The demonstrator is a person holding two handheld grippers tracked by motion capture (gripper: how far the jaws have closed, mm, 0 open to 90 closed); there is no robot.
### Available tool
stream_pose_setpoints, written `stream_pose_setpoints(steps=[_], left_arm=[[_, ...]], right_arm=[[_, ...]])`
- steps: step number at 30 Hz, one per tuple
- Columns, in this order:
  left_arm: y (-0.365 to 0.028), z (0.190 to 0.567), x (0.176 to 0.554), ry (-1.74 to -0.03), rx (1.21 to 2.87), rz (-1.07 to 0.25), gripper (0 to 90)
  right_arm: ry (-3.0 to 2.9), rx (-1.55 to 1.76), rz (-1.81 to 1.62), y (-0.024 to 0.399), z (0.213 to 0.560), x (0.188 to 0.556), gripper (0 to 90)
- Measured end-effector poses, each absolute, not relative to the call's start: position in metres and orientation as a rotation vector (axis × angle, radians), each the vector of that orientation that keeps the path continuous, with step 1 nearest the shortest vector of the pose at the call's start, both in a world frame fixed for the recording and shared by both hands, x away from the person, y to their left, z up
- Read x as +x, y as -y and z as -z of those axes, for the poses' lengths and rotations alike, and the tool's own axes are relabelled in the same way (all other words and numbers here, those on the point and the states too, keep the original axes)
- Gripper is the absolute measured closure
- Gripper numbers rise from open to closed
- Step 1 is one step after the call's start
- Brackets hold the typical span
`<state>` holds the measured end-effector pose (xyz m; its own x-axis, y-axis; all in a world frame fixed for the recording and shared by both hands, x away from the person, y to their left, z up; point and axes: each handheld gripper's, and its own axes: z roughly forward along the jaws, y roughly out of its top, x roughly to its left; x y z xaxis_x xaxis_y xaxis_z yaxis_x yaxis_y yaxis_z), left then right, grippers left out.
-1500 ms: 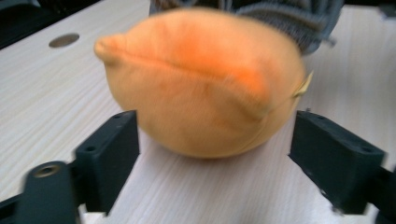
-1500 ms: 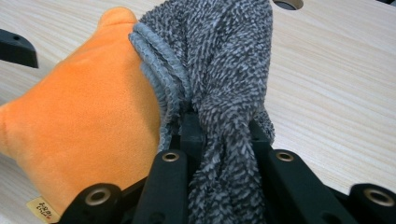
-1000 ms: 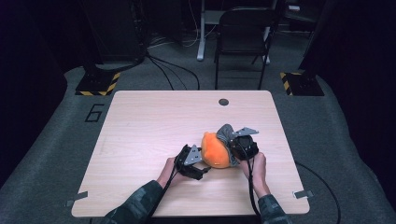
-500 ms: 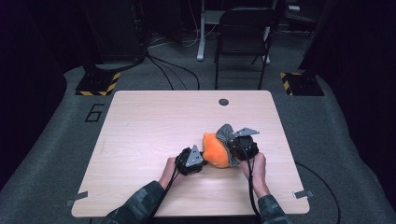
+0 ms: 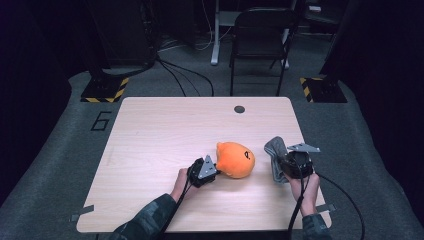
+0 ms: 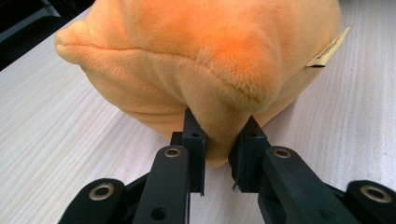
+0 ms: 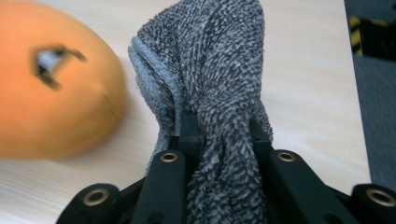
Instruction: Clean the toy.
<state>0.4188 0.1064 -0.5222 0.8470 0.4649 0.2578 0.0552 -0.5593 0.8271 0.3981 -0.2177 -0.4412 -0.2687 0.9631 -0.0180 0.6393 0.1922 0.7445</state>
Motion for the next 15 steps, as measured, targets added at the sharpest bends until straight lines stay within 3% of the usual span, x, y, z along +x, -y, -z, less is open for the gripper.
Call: stream_pose_setpoints(steps=[8,15], left_arm=[[-0.108,0.524,0.418,-0.383,2.059,-0.586,81.5],[-0.112,0.517,0.421,-0.418,2.0,-0.523,83.3]], right_arm=[[-1.988,1.564,-0.832,0.226,0.456,0.406,74.3],[-1.981,1.561,-0.832,0.228,0.458,0.407,74.2]])
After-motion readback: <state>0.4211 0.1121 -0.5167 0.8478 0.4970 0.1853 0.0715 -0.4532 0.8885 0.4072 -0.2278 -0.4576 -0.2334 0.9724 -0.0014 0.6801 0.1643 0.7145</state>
